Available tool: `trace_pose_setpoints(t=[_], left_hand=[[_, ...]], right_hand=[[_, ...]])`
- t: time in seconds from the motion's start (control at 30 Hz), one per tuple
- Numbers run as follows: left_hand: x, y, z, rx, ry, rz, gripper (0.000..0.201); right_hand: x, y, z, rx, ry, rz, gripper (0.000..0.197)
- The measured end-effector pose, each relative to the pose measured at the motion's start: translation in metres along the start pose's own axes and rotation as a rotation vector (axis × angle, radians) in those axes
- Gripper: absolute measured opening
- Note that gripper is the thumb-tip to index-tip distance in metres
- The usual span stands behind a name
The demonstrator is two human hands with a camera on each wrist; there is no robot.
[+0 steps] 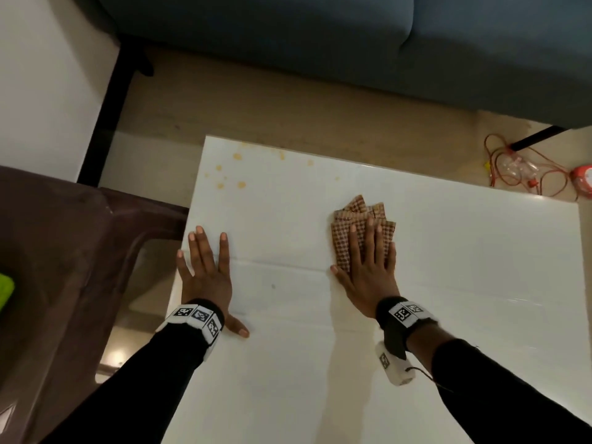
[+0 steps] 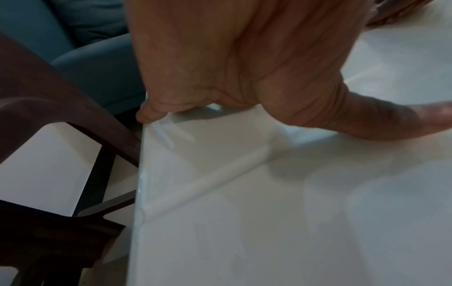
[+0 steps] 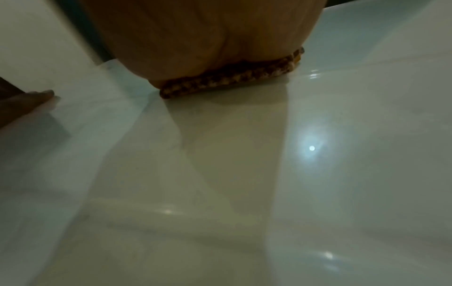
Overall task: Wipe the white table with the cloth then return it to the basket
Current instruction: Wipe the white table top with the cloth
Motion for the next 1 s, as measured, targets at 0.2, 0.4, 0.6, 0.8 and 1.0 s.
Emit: trace_pose_setpoints(t=[0.2,0.4,0.6,0.8,1.0], left_hand=[[0.0,-0.003,-0.002,-0.007,0.019,-0.002,0.201],[0.001,-0.003,-0.001,-0.002,0.006,0.013,0.199],[0.002,-0.006,-0.002,0.0,0.008,0.021,0.2],[0.005,-0.008,-0.002,-0.003,0.004,0.038,0.201],[0.003,-0.007,-0.001,-0.023,-0.015,0.065,0.202]], right_hand=[[0.098,0.052,-0.032,0.049,-0.056,0.143,0.091],[0.09,0.045,-0.044,0.063,-0.035,0.182,0.086],[-0.029,-0.035,-0.018,-0.013,0.159,0.111,0.083],[0.071,0.032,-0.048,0.032,0.042,0.201,0.082],[0.09,0.043,-0.075,0.092,-0.042,0.185,0.083]])
Point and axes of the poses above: each hand's wrist, its own x-axis towards the middle knuckle, its own y-axis out of the back of the hand, z = x × y, the point moved 4 cm from there along x, towards the middle knuckle, and after that the axes turned 14 degrees about -y, right-handed, at the moved point
